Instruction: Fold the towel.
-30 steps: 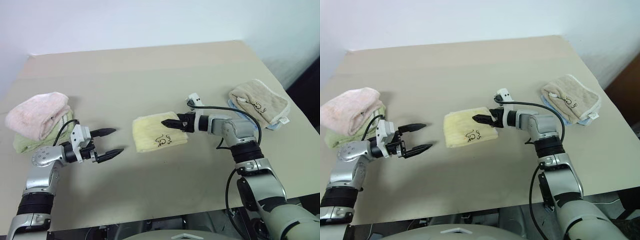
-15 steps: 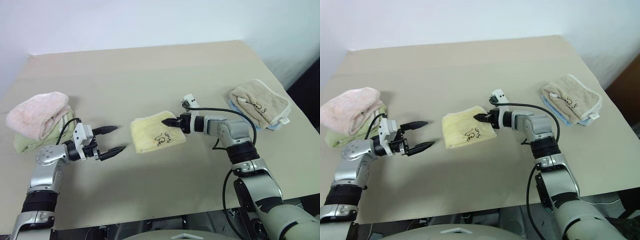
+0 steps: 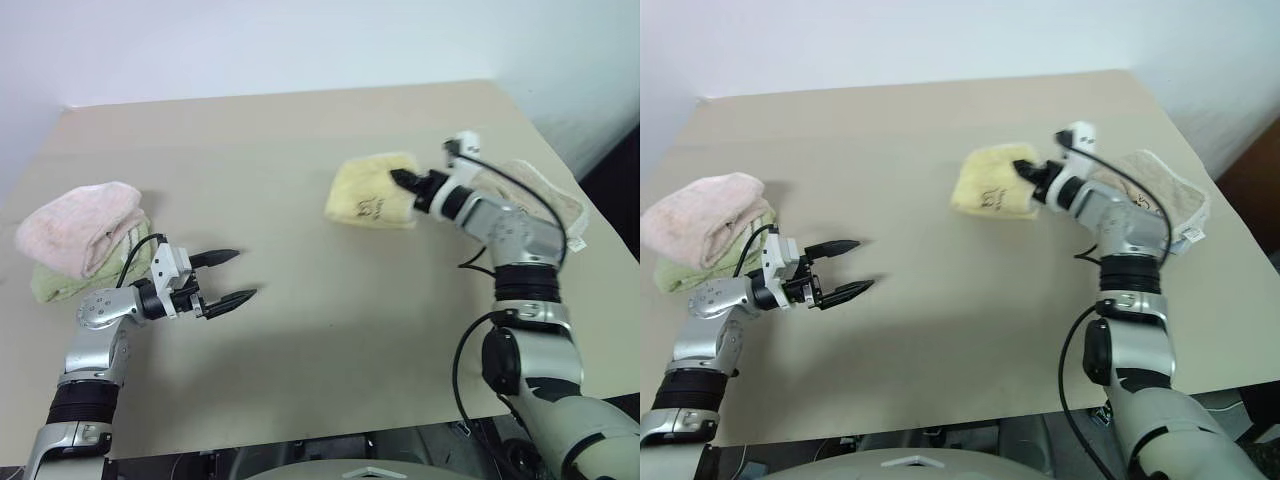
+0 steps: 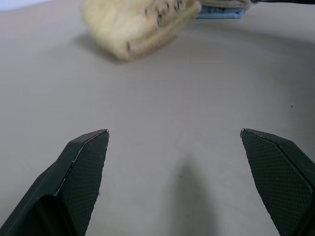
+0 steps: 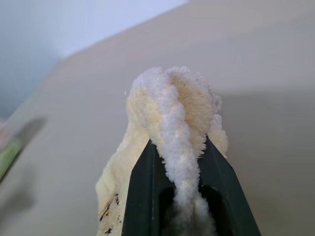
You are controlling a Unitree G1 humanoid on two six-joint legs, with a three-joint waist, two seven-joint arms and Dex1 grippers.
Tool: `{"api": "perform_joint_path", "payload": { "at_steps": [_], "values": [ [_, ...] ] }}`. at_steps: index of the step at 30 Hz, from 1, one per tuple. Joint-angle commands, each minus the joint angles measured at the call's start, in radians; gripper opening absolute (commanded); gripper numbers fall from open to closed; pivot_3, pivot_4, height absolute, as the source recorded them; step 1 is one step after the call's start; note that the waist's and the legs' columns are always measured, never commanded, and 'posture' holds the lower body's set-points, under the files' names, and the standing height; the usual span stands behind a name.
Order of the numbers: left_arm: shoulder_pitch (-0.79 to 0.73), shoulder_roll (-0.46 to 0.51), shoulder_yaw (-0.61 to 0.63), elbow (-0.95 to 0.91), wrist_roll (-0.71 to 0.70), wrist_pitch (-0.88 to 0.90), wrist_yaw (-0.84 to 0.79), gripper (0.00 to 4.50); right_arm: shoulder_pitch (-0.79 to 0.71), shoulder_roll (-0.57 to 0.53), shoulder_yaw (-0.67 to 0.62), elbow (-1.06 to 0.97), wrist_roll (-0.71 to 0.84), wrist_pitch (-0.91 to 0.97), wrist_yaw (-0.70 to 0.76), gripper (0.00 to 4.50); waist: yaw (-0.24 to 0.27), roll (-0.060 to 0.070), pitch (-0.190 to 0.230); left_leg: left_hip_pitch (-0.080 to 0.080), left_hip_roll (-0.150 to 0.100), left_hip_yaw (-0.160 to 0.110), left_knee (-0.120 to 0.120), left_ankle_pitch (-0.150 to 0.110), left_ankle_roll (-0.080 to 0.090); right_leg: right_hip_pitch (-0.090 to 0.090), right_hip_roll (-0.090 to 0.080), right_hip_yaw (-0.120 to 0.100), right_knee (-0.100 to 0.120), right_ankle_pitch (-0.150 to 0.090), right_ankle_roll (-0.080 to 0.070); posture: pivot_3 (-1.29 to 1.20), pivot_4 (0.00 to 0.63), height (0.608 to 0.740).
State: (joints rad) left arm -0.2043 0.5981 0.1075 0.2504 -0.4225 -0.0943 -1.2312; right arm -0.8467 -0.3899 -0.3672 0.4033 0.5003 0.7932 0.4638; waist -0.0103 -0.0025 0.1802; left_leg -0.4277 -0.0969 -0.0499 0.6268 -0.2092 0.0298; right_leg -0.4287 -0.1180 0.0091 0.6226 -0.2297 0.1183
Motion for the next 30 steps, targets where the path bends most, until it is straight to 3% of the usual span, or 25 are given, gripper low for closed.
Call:
{"api": "perform_joint_path", "payload": {
  "at_steps": [1, 7, 15, 22, 30],
  "values": [
    [-0.014, -0.002, -0.003, -0.039, 0.0, 0.003, 0.01, 4.5, -0.016, -0.054, -0.111, -0.131, 0.057, 0.032, -0.1, 0.02, -0.002, 0.0, 0.0, 0.0, 0.0, 0.0, 0.0, 0.0, 0.0, 0.0, 0.0, 0.0, 0.0, 0.0, 0.0, 0.0, 0.15, 0.728],
    [-0.018, -0.005, -0.017, -0.036, 0.0, 0.011, 0.01, 4.5, 0.041, -0.168, -0.275, -0.246, 0.118, 0.125, -0.227, 0.02, -0.001, 0.0, 0.0, 0.0, 0.001, 0.0, -0.001, 0.0, 0.001, 0.001, 0.0, 0.0, 0.0, 0.0, 0.0, 0.0, 0.15, 0.728],
    [-0.035, -0.005, -0.027, -0.054, -0.001, 0.041, 0.012, 4.5, 0.206, -0.26, -0.367, -0.344, 0.167, 0.245, -0.262, 0.02, -0.002, 0.0, 0.0, 0.0, 0.002, 0.003, 0.0, 0.001, 0.003, 0.003, 0.0, 0.001, -0.004, 0.0, 0.0, 0.0, 0.15, 0.728],
    [-0.051, -0.007, -0.038, -0.057, 0.0, 0.057, 0.015, 4.5, 0.335, -0.266, -0.34, -0.294, 0.105, 0.134, -0.248, 0.02, -0.002, 0.0, 0.0, 0.0, 0.002, 0.004, 0.001, 0.001, 0.003, 0.004, 0.0, 0.001, -0.005, -0.001, -0.002, 0.0, 0.15, 0.728],
    [-0.047, -0.011, -0.042, -0.085, 0.0, 0.072, 0.032, 4.5, 0.337, -0.26, -0.349, -0.141, 0.057, 0.009, -0.292, 0.02, 0.0, 0.0, 0.0, 0.0, 0.002, 0.005, 0.002, 0.001, 0.003, 0.004, 0.0, 0.002, -0.004, -0.001, -0.002, 0.0, 0.15, 0.728]
  ]
}}
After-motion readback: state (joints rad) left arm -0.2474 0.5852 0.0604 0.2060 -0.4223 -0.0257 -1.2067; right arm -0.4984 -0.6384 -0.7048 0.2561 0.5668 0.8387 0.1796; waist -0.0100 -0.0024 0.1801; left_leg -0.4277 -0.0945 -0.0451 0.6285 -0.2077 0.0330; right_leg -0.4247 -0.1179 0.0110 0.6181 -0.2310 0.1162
